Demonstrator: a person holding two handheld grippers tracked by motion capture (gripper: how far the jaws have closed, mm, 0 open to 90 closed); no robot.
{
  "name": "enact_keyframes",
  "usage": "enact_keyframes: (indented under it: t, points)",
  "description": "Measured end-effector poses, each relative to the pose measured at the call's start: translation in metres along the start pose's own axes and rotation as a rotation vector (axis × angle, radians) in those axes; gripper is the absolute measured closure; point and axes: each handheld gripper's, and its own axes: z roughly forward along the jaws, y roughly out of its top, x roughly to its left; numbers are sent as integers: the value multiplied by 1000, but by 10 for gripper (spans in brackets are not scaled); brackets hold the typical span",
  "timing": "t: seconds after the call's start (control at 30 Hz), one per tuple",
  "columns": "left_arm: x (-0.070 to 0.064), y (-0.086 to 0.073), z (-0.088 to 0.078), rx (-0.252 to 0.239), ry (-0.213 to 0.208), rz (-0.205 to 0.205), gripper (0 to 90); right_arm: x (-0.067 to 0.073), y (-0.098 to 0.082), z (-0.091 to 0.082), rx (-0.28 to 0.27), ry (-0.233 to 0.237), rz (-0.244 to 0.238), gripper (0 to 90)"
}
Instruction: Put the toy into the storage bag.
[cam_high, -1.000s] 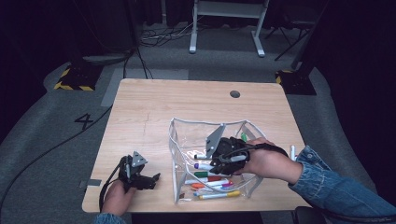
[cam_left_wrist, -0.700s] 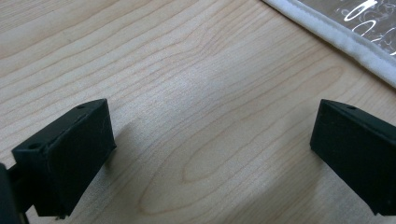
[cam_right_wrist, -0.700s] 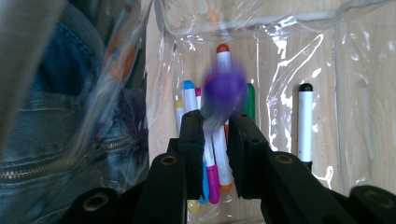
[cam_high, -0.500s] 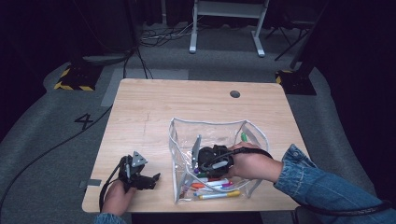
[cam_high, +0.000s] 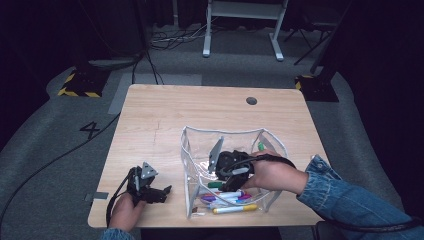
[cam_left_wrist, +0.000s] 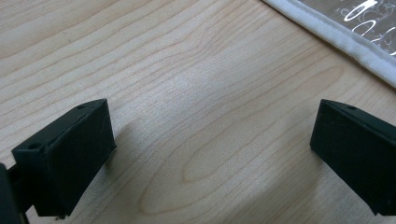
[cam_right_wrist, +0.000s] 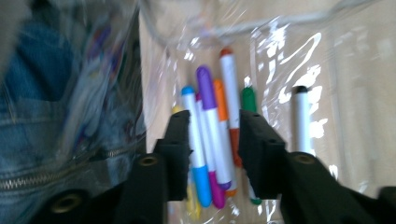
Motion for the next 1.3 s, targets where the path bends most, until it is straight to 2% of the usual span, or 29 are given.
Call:
enact_keyframes:
  t: [0.17, 0.3, 0.43, 0.57, 0.8, 0.9, 1.03, 1.17, 1.3]
  points:
    - [0, 0, 0, 0, 0, 0, 0, -8, -14, -33, -143, -55, 56, 555]
    - [0, 0, 0, 0, 0, 0, 0, -17, -31, -57, -225, -105, 97, 521]
    - [0, 0, 0, 0, 0, 0, 0, -30, -51, -77, -287, -157, 154, 510]
    - [0, 0, 0, 0, 0, 0, 0, -45, -74, -88, -317, -194, 221, 505]
    - [0, 0, 0, 0, 0, 0, 0, -83, -120, -103, -415, -261, 411, 509]
    - [0, 0, 0, 0, 0, -1, 0, -99, -139, -99, -409, -273, 482, 508]
    - [0, 0, 0, 0, 0, 0, 0, -115, -159, -84, -377, -281, 552, 505]
    - [0, 0, 0, 0, 0, 0, 0, -129, -175, -59, -325, -282, 600, 498]
    - [0, 0, 0, 0, 0, 0, 0, -141, -186, -26, -272, -256, 652, 490]
